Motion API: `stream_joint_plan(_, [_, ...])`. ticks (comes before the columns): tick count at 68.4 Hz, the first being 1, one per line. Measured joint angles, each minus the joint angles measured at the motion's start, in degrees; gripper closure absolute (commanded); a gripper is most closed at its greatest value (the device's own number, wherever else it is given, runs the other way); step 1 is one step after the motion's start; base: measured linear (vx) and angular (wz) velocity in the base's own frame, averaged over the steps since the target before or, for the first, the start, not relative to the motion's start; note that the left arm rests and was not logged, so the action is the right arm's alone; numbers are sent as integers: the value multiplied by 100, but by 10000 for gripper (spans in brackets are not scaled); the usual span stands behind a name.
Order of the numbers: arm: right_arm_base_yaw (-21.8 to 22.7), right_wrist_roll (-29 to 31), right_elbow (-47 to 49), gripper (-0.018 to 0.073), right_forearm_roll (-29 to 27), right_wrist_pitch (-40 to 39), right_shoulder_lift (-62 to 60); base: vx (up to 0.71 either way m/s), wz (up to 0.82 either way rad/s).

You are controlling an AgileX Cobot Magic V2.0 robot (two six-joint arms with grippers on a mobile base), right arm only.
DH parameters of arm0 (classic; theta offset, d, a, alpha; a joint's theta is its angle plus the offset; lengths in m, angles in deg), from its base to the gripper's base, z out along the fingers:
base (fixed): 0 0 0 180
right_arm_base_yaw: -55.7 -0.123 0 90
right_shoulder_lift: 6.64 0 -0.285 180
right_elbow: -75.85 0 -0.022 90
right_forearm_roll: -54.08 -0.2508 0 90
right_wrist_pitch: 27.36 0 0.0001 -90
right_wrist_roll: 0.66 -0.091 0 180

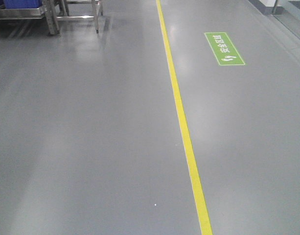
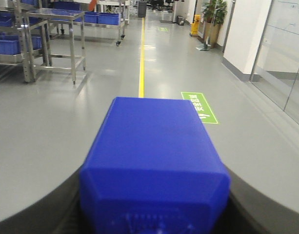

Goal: Pour parts from conveyor to right shelf

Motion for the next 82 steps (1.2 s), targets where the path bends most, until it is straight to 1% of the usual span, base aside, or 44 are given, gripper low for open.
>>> stream_joint_plan(17, [0,0,0,565,0,0,0,26,-11])
stream_joint_plan(33, [0,0,0,565,0,0,0,41,-4])
stream_joint_plan(82, [0,0,0,565,0,0,0,58,7])
